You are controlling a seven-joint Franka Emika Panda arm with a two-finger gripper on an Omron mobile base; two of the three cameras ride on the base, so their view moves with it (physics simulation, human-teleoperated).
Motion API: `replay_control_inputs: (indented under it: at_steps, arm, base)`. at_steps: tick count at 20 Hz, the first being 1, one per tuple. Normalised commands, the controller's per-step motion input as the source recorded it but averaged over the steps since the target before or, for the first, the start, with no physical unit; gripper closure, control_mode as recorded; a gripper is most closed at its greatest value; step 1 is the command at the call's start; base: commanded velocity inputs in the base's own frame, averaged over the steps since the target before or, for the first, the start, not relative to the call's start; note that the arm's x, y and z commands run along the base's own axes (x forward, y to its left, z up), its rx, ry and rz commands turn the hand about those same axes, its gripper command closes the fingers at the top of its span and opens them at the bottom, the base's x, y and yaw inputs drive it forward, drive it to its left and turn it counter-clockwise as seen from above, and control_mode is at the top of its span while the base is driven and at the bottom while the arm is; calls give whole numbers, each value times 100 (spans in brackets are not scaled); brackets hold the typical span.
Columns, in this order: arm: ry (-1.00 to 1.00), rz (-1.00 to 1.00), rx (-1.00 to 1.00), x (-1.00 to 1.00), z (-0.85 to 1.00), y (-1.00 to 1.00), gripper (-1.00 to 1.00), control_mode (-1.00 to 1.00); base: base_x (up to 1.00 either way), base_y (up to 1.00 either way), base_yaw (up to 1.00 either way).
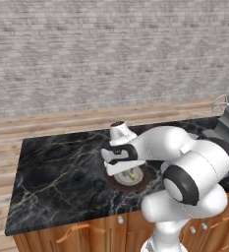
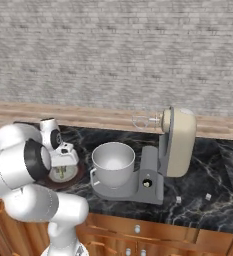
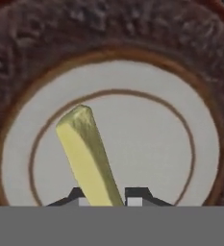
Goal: Add butter and sugar cubes to the stand mixer bowl and then turn on the stand mixer to begin making frosting.
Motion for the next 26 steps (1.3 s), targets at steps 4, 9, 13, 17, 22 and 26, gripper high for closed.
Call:
replay_control_inputs:
  at_steps: [4,9,13,17,22,26]
  arm:
    - [-11,-3,-4,-30,21,-18,100,-100]
    - [-25,-6,-13,-29,81,-17,100,-100]
    - [-24,-6,-18,-14,100,-15,100,-100]
    - [-18,-6,-18,-8,100,-32,100,-100]
    - [-17,-3,-16,-5,95,-43,100,-100]
    - [-13,-3,-12,-5,78,-47,100,-100]
  base:
    - [0,0,0]
    - [0,0,0]
    - [0,0,0]
    - [0,0,0]
    - [0,0,0]
    - [0,0,0]
